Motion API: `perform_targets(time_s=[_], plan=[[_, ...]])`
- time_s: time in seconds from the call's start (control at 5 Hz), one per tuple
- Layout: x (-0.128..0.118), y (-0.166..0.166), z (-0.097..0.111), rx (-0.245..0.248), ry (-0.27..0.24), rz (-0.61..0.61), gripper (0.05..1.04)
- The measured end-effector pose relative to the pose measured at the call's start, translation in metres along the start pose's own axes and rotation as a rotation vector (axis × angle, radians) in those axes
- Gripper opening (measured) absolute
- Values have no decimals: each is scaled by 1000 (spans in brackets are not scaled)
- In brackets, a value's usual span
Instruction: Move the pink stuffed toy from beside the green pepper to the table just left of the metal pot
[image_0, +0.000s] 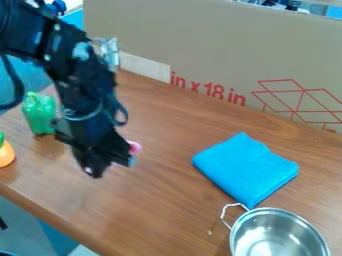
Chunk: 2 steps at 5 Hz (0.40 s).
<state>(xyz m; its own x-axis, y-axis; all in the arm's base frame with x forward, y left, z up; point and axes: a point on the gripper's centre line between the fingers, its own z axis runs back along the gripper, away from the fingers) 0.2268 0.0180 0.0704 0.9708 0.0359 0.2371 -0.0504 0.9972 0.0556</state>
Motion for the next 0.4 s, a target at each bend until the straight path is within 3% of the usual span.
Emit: perform_targets(time_s=[0.2, 0.4], plan=[[1, -50, -21, -117, 10, -138, 113], [0, -77, -41, -174, 69, -211, 113]])
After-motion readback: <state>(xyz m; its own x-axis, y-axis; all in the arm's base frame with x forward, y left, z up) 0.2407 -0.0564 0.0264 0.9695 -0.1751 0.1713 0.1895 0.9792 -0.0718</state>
